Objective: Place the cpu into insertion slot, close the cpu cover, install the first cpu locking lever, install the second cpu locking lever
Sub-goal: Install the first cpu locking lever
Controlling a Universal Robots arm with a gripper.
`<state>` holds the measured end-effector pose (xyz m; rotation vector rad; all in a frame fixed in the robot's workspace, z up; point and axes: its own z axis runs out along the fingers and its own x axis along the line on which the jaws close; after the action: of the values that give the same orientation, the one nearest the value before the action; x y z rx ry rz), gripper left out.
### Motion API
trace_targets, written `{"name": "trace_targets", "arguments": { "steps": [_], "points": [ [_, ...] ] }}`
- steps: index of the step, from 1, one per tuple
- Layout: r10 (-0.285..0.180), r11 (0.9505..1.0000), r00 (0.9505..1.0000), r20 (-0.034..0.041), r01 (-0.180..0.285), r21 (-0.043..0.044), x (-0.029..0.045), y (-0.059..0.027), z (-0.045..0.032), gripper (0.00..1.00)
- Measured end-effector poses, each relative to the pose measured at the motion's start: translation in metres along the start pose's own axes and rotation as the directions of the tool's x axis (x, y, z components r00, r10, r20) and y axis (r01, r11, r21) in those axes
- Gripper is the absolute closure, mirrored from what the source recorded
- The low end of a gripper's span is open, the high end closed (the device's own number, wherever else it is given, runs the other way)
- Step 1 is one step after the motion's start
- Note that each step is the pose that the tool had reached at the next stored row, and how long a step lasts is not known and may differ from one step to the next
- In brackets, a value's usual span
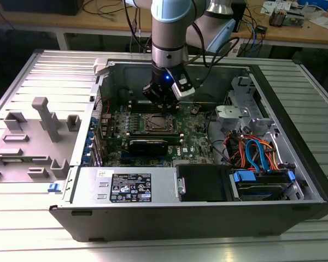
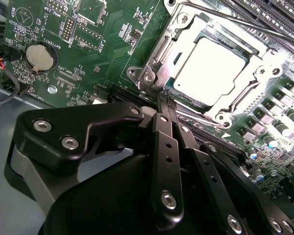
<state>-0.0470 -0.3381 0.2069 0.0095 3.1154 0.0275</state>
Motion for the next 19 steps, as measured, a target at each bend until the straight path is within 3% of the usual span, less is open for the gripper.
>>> {"name": "trace_targets", "arguments": {
  "steps": [8, 14, 19],
  "points": [
    [0.0, 1.0, 1.0, -0.0002, 0.0, 0.0007, -0.0003, 0.0, -0.0009, 0.89],
    [0.0, 0.9999, 1.0, -0.0001, 0.0, 0.0101, -0.0008, 0.0, 0.0005, 0.89],
    [0.0, 0.9999, 1.0, -0.0001, 0.0, 0.0117, -0.0007, -0.0001, 0.0016, 0.89]
  ]
}}
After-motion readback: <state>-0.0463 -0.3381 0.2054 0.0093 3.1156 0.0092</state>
